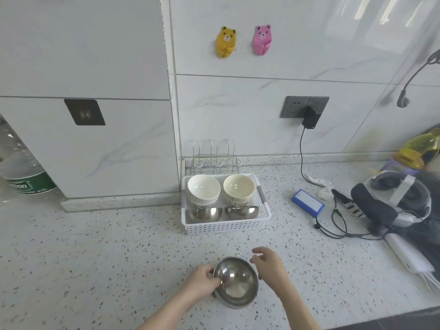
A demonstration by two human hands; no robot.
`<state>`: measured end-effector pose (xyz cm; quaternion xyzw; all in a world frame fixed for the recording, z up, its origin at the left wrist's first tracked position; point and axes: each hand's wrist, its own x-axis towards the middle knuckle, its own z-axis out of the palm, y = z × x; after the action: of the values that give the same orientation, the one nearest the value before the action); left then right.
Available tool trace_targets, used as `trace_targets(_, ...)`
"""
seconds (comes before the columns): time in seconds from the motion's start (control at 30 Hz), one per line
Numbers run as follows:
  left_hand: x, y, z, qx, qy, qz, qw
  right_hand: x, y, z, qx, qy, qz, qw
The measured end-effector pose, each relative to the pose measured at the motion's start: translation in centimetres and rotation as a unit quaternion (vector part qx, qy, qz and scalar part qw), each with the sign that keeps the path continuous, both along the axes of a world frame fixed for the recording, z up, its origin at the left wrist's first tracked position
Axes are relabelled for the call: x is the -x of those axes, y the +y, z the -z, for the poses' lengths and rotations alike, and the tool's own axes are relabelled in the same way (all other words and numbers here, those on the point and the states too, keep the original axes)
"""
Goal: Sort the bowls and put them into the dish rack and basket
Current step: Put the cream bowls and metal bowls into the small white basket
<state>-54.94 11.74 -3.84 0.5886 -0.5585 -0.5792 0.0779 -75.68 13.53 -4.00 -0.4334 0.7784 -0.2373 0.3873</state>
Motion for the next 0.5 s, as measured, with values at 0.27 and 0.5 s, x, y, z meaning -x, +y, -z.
trace_targets(0.27,-2.2,-3.6,-3.4,-0.063,0.083,-0.094,0.990,-0.8,-0.1,-5.3,0.132,-0.171,-0.056,0.975)
trace_targets(0.5,-3.6,-7.2,-6.3,-0.082,0.142,-0.130,0.978,-1.3,-2.5,-8.3,0.132,-0.210,-0.158,0.956)
